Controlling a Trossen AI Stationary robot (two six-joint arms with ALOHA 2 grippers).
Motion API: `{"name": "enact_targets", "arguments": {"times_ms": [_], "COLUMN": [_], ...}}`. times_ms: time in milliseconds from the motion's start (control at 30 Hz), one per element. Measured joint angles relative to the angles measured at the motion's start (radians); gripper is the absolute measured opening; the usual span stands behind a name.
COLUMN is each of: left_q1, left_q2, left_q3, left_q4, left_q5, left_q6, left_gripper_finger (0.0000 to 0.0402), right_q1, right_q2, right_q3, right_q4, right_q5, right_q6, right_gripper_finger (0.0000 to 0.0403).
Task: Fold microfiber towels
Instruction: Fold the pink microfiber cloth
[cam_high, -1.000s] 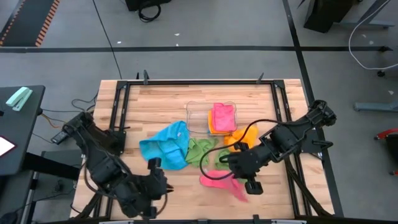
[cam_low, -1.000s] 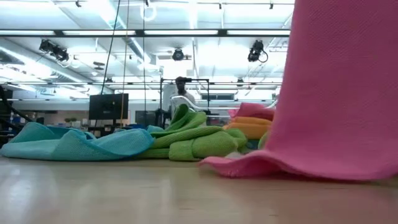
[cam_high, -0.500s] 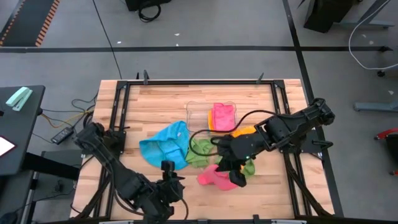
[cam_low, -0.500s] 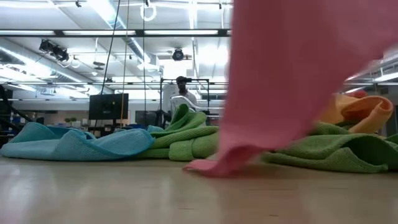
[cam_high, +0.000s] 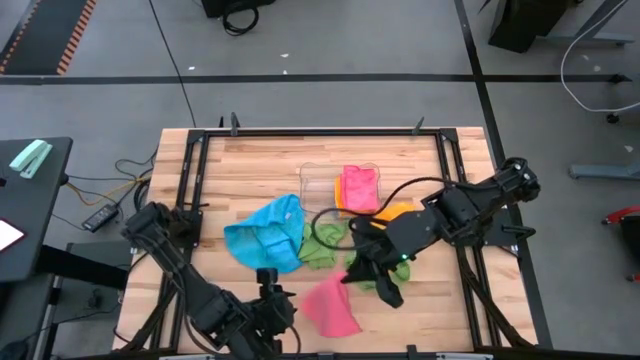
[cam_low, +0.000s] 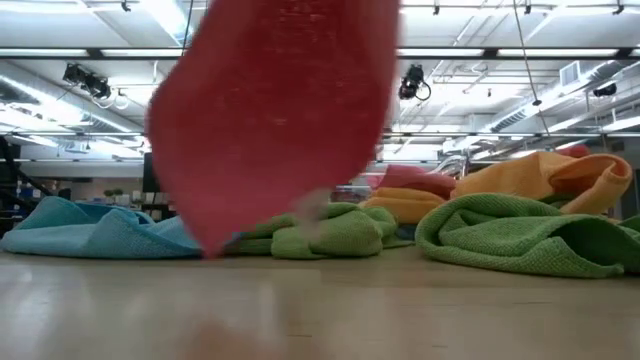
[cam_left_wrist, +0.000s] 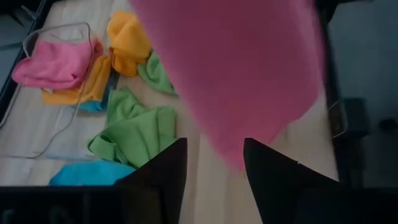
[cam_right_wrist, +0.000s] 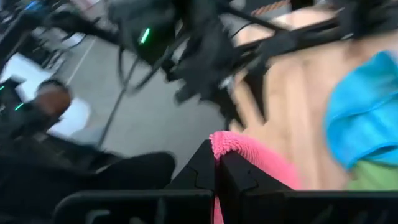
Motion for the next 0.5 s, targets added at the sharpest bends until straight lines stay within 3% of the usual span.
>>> {"name": "enact_targets", "arguments": {"times_ms": [233,500], "left_q1": [-0.001,-0.002], "left_q2": [0.069,0.099], "left_q3": [0.0,-0.001], "left_q4": [-0.001,0.021], "left_q5": [-0.043,-0.116], "left_q6": [-0.021,-0.093], "left_gripper_finger": [0.0164,0.0154], "right_q1": [-0.007,-0.004], "right_q2": [0.0,0.0], "right_q3": [0.001,0.0], "right_q4": [0.0,0.001], "right_q5": [0.171,0.246], "right_q6": [-0.014,0.045], "right_gripper_finger": [0.0008,0.0008]}}
